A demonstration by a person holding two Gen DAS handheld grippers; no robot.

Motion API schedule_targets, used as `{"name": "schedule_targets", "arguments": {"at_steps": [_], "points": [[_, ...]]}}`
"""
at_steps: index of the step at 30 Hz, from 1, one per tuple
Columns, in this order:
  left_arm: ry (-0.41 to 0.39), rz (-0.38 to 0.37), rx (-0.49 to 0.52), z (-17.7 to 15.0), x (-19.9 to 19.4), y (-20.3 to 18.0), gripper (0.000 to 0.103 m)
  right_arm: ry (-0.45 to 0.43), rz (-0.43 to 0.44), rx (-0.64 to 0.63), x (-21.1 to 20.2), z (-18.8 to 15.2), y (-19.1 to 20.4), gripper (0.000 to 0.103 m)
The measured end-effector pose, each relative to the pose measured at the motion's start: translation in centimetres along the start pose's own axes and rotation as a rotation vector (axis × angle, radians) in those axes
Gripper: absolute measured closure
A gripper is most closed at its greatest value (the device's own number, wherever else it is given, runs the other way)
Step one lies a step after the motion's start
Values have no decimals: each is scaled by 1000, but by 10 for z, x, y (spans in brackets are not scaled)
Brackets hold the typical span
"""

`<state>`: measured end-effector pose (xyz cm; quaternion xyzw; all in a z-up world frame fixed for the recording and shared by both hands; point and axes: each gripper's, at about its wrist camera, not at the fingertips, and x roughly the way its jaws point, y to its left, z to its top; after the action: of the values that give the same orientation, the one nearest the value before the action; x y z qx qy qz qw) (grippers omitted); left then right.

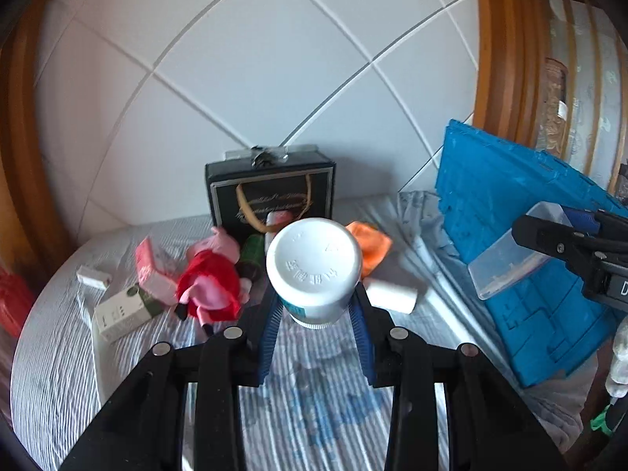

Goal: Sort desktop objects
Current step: 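Carry the pill bottle and clear box to the blue crate and release them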

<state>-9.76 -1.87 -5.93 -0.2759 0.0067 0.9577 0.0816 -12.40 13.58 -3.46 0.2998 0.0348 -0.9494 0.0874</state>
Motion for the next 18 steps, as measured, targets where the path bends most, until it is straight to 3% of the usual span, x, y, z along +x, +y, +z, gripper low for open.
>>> {"name": "schedule_targets", "arguments": {"at_steps": [4,11,18], "points": [[-60,-49,62,29,-15,-50,69,-89,-26,11,-43,22,-23,41],[-135,-150,125,68,-30,-136,69,-233,-145,61,-116,42,-91,41],[-184,-251,191,93,-41,-234,69,-248,-269,120,-156,31,-175,41]]}}
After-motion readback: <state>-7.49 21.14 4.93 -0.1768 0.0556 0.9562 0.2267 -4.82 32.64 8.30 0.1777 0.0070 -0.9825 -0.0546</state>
